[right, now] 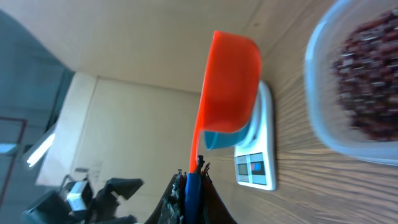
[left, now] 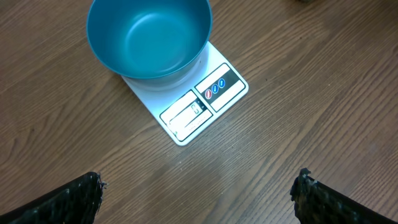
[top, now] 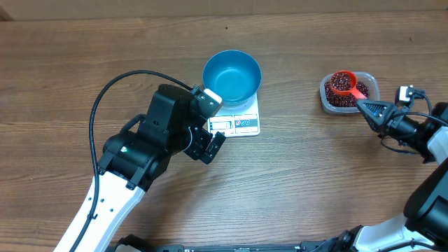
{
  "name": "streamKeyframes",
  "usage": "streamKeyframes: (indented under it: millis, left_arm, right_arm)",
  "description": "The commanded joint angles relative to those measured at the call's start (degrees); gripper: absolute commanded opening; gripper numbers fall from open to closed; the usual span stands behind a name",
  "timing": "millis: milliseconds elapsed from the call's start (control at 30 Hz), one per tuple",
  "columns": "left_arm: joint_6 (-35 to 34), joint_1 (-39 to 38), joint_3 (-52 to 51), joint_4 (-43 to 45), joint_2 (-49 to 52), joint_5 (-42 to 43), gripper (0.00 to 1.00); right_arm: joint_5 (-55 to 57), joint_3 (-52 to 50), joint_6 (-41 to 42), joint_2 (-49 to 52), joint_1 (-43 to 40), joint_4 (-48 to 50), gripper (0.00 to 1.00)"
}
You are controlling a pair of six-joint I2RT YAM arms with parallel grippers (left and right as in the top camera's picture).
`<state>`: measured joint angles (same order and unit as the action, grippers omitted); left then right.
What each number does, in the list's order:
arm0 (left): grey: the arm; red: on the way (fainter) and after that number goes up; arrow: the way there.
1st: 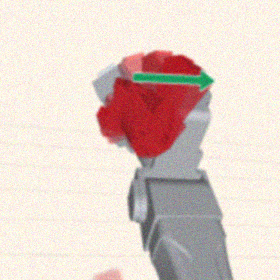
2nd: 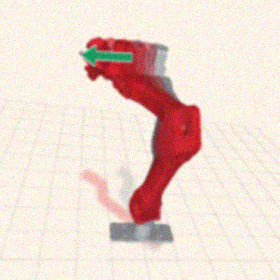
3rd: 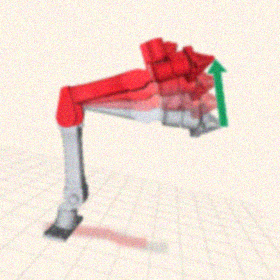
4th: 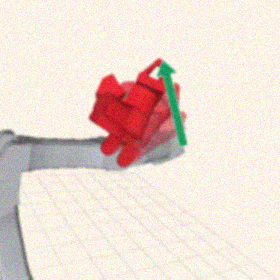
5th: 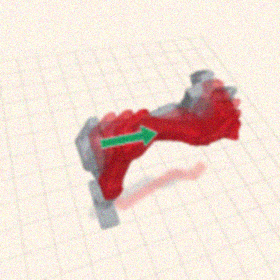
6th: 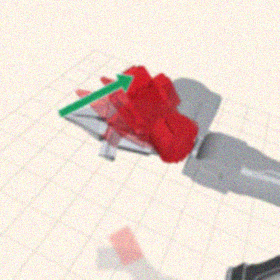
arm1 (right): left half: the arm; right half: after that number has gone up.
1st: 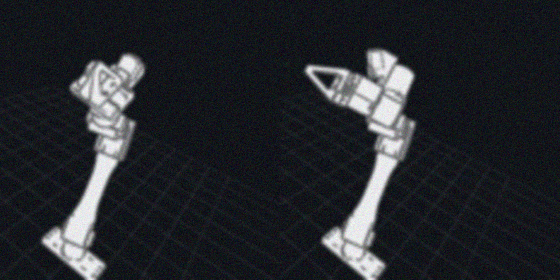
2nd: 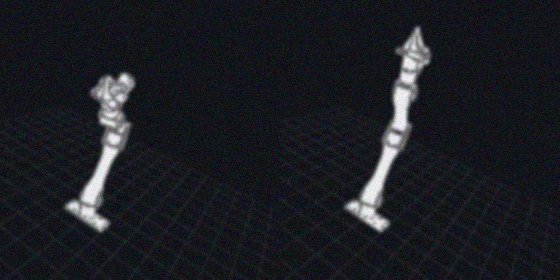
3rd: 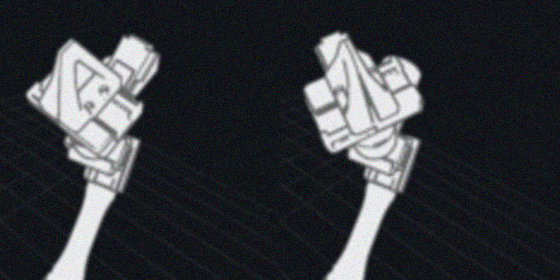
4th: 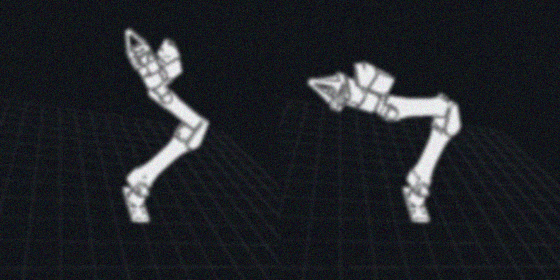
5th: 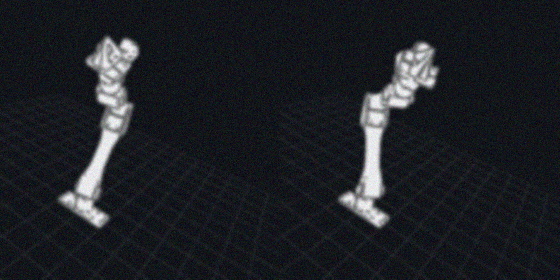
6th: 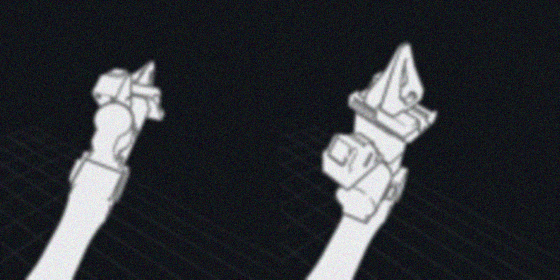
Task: Scoop item into bowl and weigh 150g on scale
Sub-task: 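Carry the filled scoop with the right gripper over the teal bowl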
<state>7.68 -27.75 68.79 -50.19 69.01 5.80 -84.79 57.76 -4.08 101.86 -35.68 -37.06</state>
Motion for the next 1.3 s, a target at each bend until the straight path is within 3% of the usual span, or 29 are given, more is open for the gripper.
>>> streamKeyframes:
  millis: [0,433,767,1000,1133,1267]
  left_arm:
    - [1.1,0.2,-0.2,0.0,0.0,0.0,0.99]
    - [1.1,0.2,-0.2,0.0,0.0,0.0,1.0]
    - [1.1,0.2,-0.2,0.0,0.0,0.0,1.0]
    - [1.1,0.2,-0.2,0.0,0.0,0.0,1.0]
    - [1.1,0.2,-0.2,0.0,0.0,0.0,1.0]
    - [1.1,0.2,-0.2,0.0,0.0,0.0,0.99]
  right_arm:
    - [-4.5,1.1,0.4,0.2,3.4,0.1,0.04]
    - [-2.6,1.2,6.5,0.2,15.5,3.2,0.04]
    - [3.3,1.2,27.8,0.2,21.7,22.7,0.04]
    - [8.2,1.2,43.9,0.2,27.8,42.4,0.04]
    - [10.3,1.2,49.4,0.2,30.7,51.5,0.04]
    - [13.6,1.2,49.6,0.2,33.6,57.2,0.04]
